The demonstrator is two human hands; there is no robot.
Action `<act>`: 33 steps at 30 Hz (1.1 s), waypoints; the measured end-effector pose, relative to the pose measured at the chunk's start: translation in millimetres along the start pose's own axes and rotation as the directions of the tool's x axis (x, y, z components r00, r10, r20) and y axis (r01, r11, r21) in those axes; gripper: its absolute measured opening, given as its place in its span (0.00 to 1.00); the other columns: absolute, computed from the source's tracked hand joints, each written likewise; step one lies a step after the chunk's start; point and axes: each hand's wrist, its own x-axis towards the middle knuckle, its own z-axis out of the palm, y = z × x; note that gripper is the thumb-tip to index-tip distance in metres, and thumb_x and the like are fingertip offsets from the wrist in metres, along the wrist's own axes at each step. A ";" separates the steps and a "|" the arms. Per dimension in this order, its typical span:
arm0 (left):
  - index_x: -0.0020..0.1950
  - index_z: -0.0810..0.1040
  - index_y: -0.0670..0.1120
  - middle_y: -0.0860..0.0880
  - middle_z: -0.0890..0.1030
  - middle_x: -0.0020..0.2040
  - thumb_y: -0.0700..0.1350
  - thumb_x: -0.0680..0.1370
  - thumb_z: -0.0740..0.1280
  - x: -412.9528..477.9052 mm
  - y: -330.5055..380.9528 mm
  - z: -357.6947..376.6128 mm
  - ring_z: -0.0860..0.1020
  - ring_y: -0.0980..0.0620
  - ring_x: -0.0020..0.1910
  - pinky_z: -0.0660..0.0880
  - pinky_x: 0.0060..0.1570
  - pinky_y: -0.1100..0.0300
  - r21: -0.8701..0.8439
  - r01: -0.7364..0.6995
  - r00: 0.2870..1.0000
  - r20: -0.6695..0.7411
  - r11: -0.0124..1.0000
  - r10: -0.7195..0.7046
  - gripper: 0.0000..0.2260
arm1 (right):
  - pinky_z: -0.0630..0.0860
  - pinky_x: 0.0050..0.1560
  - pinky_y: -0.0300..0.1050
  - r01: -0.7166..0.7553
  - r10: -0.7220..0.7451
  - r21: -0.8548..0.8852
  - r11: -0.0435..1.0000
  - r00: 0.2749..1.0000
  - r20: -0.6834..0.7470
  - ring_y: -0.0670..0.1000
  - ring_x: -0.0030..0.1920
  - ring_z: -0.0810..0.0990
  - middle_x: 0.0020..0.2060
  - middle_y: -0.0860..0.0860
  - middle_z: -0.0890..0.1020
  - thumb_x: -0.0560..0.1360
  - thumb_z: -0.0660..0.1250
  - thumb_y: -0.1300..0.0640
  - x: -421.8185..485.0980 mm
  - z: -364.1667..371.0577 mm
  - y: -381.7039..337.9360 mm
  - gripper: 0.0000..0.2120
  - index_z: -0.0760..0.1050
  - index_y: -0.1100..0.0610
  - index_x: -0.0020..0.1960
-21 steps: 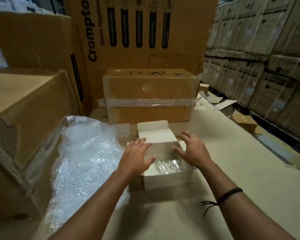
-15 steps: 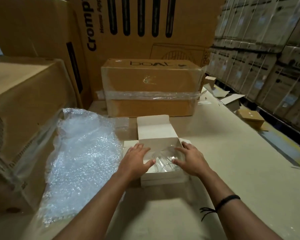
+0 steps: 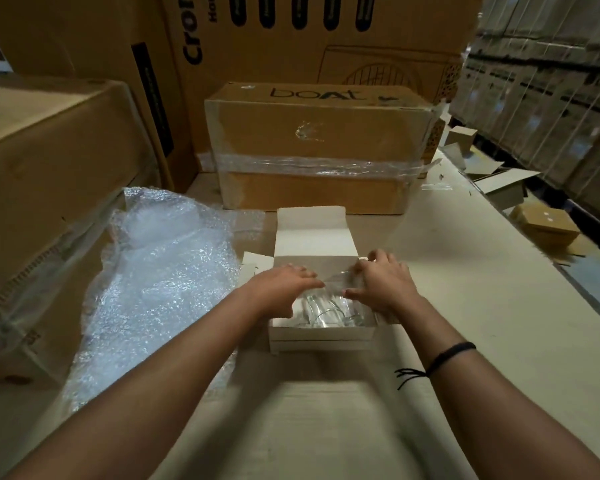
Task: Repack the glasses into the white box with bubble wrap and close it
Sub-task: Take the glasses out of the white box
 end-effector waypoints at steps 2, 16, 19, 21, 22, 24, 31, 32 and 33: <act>0.77 0.59 0.54 0.51 0.62 0.77 0.37 0.70 0.74 7.5 4.1 0.2 0.62 0.48 0.74 0.60 0.70 0.55 -0.001 -0.028 0.997 0.076 1.000 0.028 0.40 | 0.67 0.63 0.54 -0.005 0.005 -0.061 0.998 1.000 0.005 0.55 0.65 0.68 0.64 0.54 0.71 0.67 0.65 0.28 4.8 2.7 -4.2 0.32 0.74 0.47 0.63; 0.64 0.72 0.51 0.49 0.79 0.61 0.45 0.70 0.75 9.1 2.7 5.5 0.78 0.48 0.56 0.75 0.52 0.55 0.028 -0.059 0.996 0.067 0.998 0.057 0.25 | 0.59 0.69 0.63 -0.023 0.027 -0.193 0.981 1.000 0.015 0.58 0.69 0.64 0.67 0.58 0.70 0.65 0.68 0.29 6.4 9.3 -26.7 0.36 0.76 0.55 0.61; 0.67 0.71 0.48 0.48 0.78 0.62 0.46 0.72 0.75 1.8 -4.2 -1.9 0.77 0.48 0.58 0.73 0.53 0.57 0.041 -0.054 0.998 0.011 0.998 0.054 0.26 | 0.56 0.70 0.67 -0.062 0.063 -0.164 0.985 0.998 0.002 0.61 0.73 0.59 0.72 0.61 0.65 0.64 0.69 0.30 7.5 19.3 -31.1 0.36 0.76 0.57 0.60; 0.69 0.70 0.48 0.49 0.77 0.64 0.48 0.73 0.74 -5.8 -11.8 -7.3 0.76 0.48 0.60 0.72 0.54 0.57 0.038 -0.055 0.996 -0.073 0.998 0.058 0.27 | 0.55 0.71 0.68 -0.083 0.081 -0.137 0.987 0.997 -0.017 0.63 0.75 0.56 0.74 0.63 0.61 0.65 0.71 0.32 7.5 23.8 -33.5 0.34 0.76 0.57 0.59; 0.70 0.69 0.49 0.49 0.77 0.65 0.49 0.73 0.74 -10.4 -16.6 -8.9 0.76 0.49 0.61 0.72 0.55 0.57 0.013 -0.049 0.991 -0.126 0.999 0.050 0.27 | 0.55 0.71 0.68 -0.093 0.091 -0.114 0.989 0.996 -0.025 0.63 0.75 0.56 0.75 0.64 0.60 0.66 0.72 0.35 7.3 24.9 -34.7 0.32 0.76 0.57 0.59; 0.72 0.69 0.49 0.50 0.76 0.67 0.50 0.73 0.74 -19.5 -25.0 -9.8 0.75 0.49 0.63 0.72 0.58 0.56 -0.066 -0.028 0.974 -0.225 0.997 0.013 0.29 | 0.55 0.72 0.67 -0.110 0.108 -0.056 0.992 0.994 -0.031 0.63 0.76 0.54 0.75 0.64 0.58 0.68 0.73 0.40 6.8 26.1 -37.4 0.28 0.77 0.57 0.60; 0.68 0.75 0.47 0.48 0.80 0.61 0.52 0.69 0.77 -52.0 -38.0 -3.9 0.79 0.49 0.58 0.73 0.58 0.58 -0.345 -0.030 0.785 -0.589 0.938 -0.191 0.30 | 0.49 0.75 0.61 -0.082 0.092 0.171 0.982 0.994 -0.055 0.60 0.77 0.51 0.76 0.62 0.56 0.68 0.74 0.46 4.1 15.9 -39.2 0.18 0.78 0.54 0.52; 0.67 0.76 0.47 0.47 0.82 0.59 0.53 0.67 0.78 -57.3 -37.6 -2.7 0.81 0.49 0.56 0.75 0.56 0.57 -0.376 -0.035 0.752 -0.620 0.926 -0.224 0.30 | 0.55 0.75 0.59 -0.072 0.093 0.231 0.970 0.992 -0.082 0.60 0.76 0.58 0.74 0.61 0.63 0.68 0.75 0.45 3.0 14.2 -37.5 0.22 0.76 0.55 0.55; 0.66 0.77 0.46 0.48 0.83 0.56 0.54 0.66 0.77 -62.9 -35.6 -1.6 0.82 0.49 0.53 0.78 0.53 0.55 -0.402 -0.050 0.718 -0.651 0.914 -0.247 0.30 | 0.64 0.71 0.56 -0.060 0.102 0.326 0.943 0.988 -0.113 0.59 0.70 0.67 0.68 0.58 0.72 0.67 0.76 0.46 1.2 13.0 -35.9 0.25 0.73 0.55 0.58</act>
